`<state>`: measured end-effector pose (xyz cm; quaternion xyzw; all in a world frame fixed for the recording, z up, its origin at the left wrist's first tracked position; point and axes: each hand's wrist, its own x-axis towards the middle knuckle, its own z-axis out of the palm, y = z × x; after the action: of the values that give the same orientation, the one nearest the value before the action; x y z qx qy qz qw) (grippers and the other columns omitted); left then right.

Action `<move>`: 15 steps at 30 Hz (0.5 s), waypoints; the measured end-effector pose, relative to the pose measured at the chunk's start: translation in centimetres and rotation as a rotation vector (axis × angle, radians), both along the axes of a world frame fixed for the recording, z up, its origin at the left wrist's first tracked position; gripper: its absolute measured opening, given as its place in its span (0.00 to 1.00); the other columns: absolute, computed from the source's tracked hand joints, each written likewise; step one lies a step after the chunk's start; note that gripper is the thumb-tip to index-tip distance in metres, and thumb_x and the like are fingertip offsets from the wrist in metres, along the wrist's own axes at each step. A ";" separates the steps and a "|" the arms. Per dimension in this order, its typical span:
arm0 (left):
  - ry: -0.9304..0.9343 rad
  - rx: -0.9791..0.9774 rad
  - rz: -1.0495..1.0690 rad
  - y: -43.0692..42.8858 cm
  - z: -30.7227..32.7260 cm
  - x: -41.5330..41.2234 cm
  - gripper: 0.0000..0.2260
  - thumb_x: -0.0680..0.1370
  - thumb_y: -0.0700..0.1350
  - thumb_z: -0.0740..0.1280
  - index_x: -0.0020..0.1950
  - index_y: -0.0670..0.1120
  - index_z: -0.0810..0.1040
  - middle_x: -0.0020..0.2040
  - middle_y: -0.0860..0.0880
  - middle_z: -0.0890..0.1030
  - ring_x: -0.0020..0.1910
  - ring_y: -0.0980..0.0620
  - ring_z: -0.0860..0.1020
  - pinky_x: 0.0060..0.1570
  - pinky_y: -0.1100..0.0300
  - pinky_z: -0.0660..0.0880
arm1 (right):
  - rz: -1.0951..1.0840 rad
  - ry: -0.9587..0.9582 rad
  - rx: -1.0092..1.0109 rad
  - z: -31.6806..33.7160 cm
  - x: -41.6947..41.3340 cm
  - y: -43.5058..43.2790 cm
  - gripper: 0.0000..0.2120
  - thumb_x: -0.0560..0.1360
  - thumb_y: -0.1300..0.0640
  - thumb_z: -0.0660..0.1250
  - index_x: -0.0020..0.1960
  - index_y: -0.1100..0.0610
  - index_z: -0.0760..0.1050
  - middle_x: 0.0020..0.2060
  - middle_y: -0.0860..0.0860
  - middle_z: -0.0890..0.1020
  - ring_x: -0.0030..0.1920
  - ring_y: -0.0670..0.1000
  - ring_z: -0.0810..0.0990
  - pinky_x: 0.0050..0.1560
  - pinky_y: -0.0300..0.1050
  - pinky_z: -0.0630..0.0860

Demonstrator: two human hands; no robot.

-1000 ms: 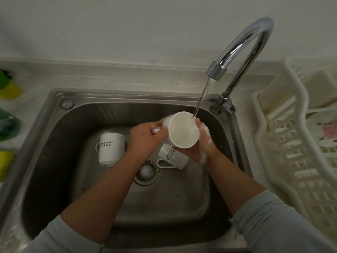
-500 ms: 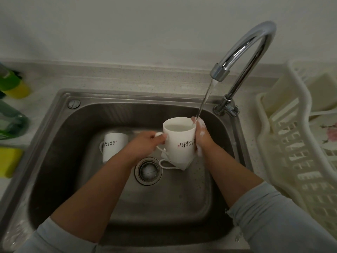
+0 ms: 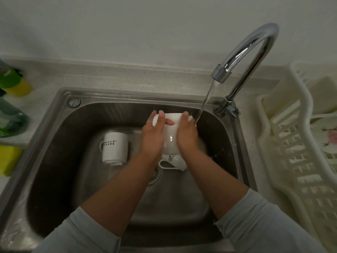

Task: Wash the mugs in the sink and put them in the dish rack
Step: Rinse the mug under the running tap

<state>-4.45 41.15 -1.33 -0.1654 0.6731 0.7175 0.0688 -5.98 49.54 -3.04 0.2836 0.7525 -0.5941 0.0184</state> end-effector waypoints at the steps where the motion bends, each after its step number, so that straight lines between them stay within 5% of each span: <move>1: 0.020 -0.034 -0.007 0.4 0.1 0.1 0.21 0.71 0.68 0.61 0.37 0.53 0.82 0.69 0.38 0.69 0.66 0.32 0.68 0.63 0.34 0.67 | 0.053 0.098 0.155 0.1 1.0 -0.2 0.23 0.80 0.41 0.50 0.65 0.56 0.67 0.58 0.55 0.76 0.58 0.54 0.76 0.59 0.50 0.73; 3: 0.030 -0.026 0.007 0.9 0.1 0.5 0.20 0.77 0.61 0.60 0.49 0.47 0.82 0.68 0.50 0.71 0.65 0.43 0.72 0.62 0.44 0.70 | 0.119 0.223 0.331 0.1 1.9 0.1 0.24 0.80 0.44 0.52 0.69 0.57 0.63 0.61 0.54 0.73 0.60 0.53 0.73 0.58 0.46 0.70; 5: 0.040 0.043 0.033 1.1 -0.5 0.8 0.17 0.78 0.57 0.60 0.40 0.49 0.82 0.69 0.55 0.70 0.62 0.55 0.73 0.61 0.55 0.71 | 0.135 0.143 0.263 0.4 0.7 1.3 0.21 0.80 0.43 0.50 0.64 0.56 0.68 0.55 0.55 0.75 0.55 0.54 0.75 0.53 0.46 0.70; 7: 0.044 0.058 0.033 1.3 -0.7 1.0 0.21 0.76 0.60 0.62 0.26 0.52 0.76 0.69 0.45 0.71 0.64 0.50 0.73 0.64 0.51 0.69 | 0.174 -0.039 0.172 1.2 -1.4 3.0 0.22 0.82 0.46 0.46 0.60 0.59 0.71 0.52 0.60 0.76 0.54 0.58 0.75 0.54 0.48 0.70; 9: 0.003 0.080 0.042 1.5 -0.8 0.7 0.23 0.74 0.63 0.62 0.24 0.51 0.74 0.63 0.37 0.75 0.61 0.41 0.74 0.62 0.45 0.71 | 0.185 -0.100 0.210 1.7 -2.4 3.6 0.24 0.82 0.49 0.44 0.64 0.64 0.70 0.55 0.63 0.75 0.59 0.61 0.74 0.54 0.48 0.69; 12: 0.008 0.105 0.093 1.6 -0.2 -0.4 0.22 0.79 0.57 0.60 0.26 0.50 0.71 0.36 0.44 0.76 0.39 0.47 0.76 0.42 0.54 0.72 | 0.171 0.094 0.365 1.2 -0.5 1.7 0.23 0.81 0.46 0.49 0.68 0.61 0.65 0.59 0.59 0.75 0.60 0.58 0.74 0.55 0.48 0.71; 15: 0.014 0.095 0.058 1.6 -0.2 -0.5 0.21 0.75 0.63 0.61 0.35 0.47 0.76 0.49 0.40 0.80 0.49 0.45 0.79 0.52 0.48 0.75 | 0.217 0.203 0.463 0.3 1.3 1.0 0.27 0.79 0.43 0.54 0.73 0.57 0.58 0.62 0.53 0.71 0.59 0.51 0.72 0.57 0.48 0.72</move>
<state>-4.97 42.72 -1.53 -0.1764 0.6338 0.7514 0.0513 -4.64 50.52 -2.73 0.1371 0.8923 -0.4260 -0.0589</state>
